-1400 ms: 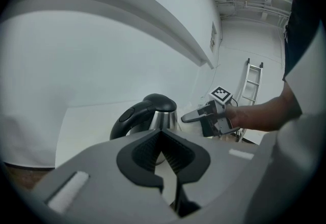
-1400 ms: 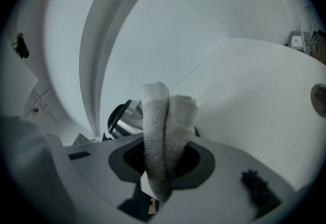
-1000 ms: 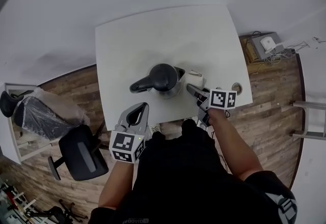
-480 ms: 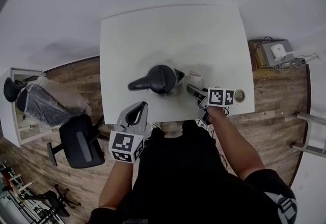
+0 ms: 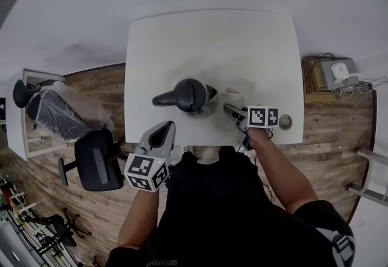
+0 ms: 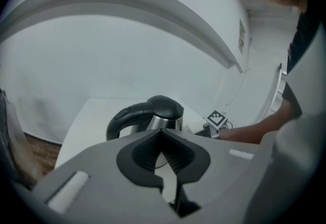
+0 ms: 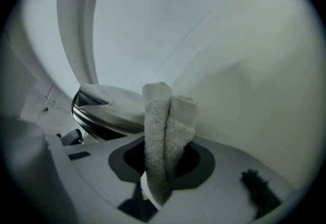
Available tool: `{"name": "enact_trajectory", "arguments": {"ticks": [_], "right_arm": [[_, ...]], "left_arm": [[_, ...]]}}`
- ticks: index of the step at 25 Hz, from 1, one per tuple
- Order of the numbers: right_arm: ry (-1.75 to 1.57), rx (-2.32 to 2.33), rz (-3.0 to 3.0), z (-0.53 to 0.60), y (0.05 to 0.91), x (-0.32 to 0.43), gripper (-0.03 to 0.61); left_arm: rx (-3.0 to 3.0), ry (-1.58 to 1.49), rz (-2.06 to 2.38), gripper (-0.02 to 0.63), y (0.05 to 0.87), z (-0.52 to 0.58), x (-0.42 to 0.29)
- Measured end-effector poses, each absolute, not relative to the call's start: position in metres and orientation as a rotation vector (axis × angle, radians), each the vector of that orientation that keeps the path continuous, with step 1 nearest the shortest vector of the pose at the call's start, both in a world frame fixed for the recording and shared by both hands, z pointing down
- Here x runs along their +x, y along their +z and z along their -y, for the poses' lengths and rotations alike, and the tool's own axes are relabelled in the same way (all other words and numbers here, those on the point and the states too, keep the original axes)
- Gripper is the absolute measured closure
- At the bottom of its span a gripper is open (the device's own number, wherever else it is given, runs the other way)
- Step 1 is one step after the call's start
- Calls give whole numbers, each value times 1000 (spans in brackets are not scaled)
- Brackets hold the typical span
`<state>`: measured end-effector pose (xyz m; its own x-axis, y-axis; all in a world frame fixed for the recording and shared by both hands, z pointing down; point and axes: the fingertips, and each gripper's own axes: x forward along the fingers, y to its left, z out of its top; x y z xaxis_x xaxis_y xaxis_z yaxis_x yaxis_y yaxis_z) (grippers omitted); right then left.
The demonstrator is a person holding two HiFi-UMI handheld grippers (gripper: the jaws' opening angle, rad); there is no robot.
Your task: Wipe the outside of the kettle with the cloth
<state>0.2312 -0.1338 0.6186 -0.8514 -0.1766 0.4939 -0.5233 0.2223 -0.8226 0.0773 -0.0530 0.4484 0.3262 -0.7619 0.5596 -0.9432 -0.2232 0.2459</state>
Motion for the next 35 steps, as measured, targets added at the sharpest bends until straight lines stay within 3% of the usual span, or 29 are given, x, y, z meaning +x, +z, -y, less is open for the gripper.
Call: {"name": "enact_trajectory", "arguments": {"ticks": [3,17,26,35], "right_arm": [[1662,620,2242,138,606,234,482],[1453,445,2527,153,501,238,482],[866,320,2620,174,436,215,482],[278,131,2392,178,426,181,482]], "left_arm": [[1974,290,1495,609,440,54,76],[2028,412,1660,609,411,52,84],[2048,433,1685,609,418,53,60],[2097,464,1652,609,436,55,32]]}}
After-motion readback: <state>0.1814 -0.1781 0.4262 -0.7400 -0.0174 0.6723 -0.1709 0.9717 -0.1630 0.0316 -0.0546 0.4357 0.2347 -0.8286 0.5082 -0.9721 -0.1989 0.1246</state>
